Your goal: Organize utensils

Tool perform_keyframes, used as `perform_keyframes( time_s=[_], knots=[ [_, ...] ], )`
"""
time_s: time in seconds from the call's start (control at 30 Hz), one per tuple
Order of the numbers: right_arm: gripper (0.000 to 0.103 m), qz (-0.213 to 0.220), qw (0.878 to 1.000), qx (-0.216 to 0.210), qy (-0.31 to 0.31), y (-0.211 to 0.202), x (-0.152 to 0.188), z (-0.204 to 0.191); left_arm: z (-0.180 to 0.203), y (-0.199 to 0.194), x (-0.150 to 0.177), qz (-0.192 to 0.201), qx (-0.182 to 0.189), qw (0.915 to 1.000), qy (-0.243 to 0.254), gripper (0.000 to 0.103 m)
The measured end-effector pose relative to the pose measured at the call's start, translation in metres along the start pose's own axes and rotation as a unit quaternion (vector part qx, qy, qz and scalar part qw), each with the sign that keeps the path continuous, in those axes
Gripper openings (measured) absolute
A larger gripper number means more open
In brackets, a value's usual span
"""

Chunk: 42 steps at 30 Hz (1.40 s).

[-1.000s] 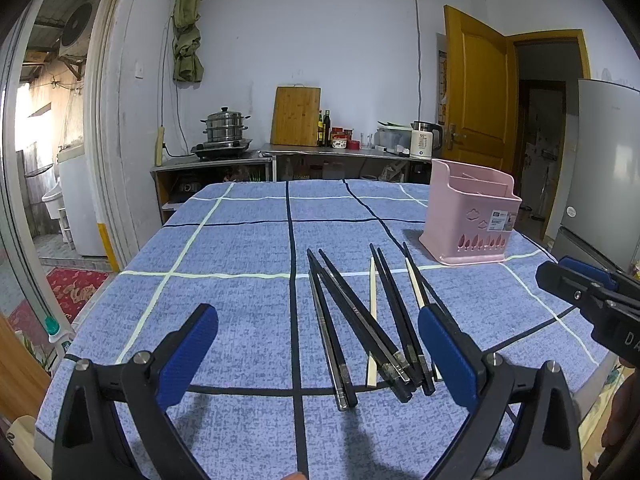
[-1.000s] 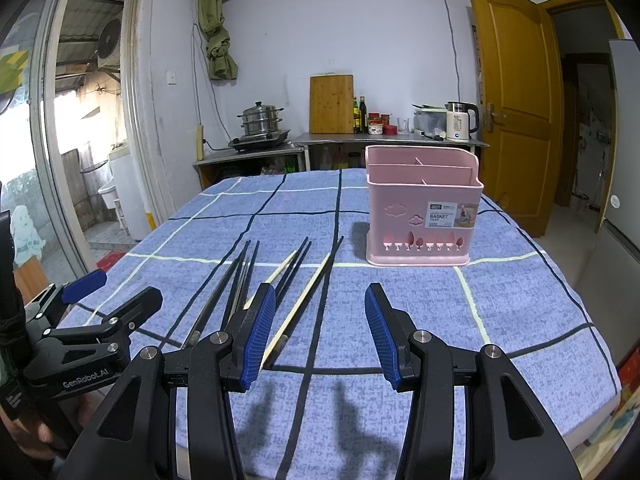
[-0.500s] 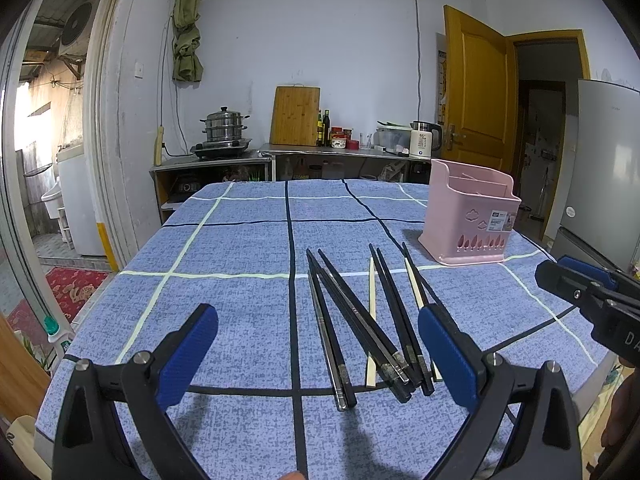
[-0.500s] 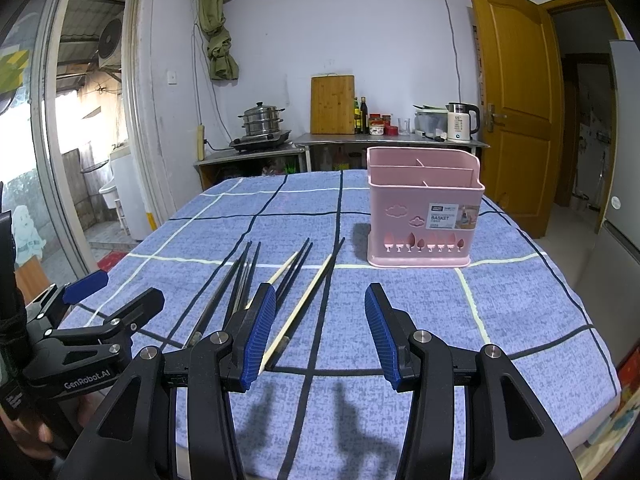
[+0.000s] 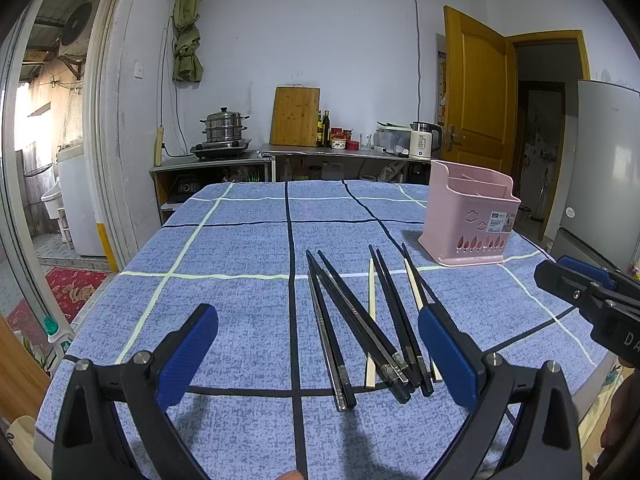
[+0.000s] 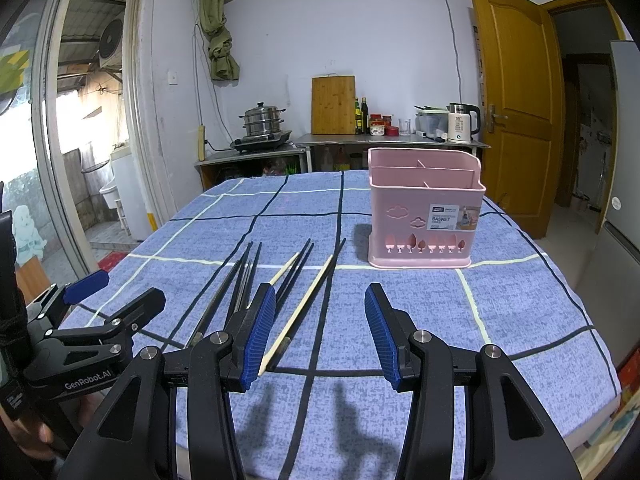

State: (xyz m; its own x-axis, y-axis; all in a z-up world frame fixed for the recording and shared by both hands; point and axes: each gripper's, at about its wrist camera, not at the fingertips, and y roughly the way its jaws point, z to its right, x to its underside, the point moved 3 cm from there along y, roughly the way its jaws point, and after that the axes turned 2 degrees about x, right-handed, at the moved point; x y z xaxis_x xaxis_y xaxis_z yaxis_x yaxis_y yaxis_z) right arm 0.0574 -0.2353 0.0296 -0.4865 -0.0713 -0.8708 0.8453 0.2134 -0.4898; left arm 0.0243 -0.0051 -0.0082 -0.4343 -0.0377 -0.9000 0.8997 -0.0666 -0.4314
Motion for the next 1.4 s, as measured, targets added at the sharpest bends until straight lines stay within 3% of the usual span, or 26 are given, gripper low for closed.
perform_keyframes(
  time_s=[0.5,0.77,0.87,1.13,1.4],
  knots=[
    [0.048,-0.002,1.0,-0.001,0.0,0.001,0.001,-0.001,0.0,0.002,0.0,-0.004,0.003,1.0,-0.002,0.102],
    [0.048,-0.022,1.0,-0.013,-0.005,0.016,-0.001,-0.003,-0.015,0.027,-0.002,-0.044,0.01,0.9989,-0.008,0.101],
    [0.048,-0.03,0.999,-0.019,-0.007,0.025,-0.004,-0.004,-0.025,0.045,-0.001,-0.078,0.006,0.9967,-0.02,0.096],
    [0.048,-0.057,0.997,-0.042,-0.008,0.054,-0.01,-0.007,-0.04,0.101,0.008,-0.177,0.017,0.9828,-0.051,0.068],
    [0.048,-0.07,0.996,-0.052,-0.013,0.075,-0.013,-0.01,-0.036,0.126,0.005,-0.206,0.032,0.9764,-0.058,0.061]
  ],
)
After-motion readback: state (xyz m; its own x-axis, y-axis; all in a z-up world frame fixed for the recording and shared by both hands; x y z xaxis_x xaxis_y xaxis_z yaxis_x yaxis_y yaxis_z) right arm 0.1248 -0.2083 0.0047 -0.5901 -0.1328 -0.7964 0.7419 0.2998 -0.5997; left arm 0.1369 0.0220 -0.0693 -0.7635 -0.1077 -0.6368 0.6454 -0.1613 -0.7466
